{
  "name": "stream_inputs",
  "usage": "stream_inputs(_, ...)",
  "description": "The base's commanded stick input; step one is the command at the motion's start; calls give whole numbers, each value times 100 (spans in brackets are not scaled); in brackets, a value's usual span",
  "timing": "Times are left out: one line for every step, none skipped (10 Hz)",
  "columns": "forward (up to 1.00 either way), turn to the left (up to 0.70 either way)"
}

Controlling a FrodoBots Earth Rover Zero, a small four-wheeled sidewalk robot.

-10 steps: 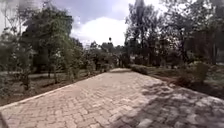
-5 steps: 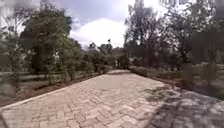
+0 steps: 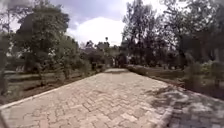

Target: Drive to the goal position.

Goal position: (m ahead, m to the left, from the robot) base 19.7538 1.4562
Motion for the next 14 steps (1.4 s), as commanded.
stream_inputs(70,-22)
stream_inputs(70,-35)
stream_inputs(70,-35)
stream_inputs(70,0)
stream_inputs(70,0)
stream_inputs(70,-11)
stream_inputs(70,-28)
stream_inputs(70,-35)
stream_inputs(70,-35)
stream_inputs(70,-22)
stream_inputs(70,-5)
stream_inputs(70,0)
stream_inputs(70,0)
stream_inputs(70,-35)
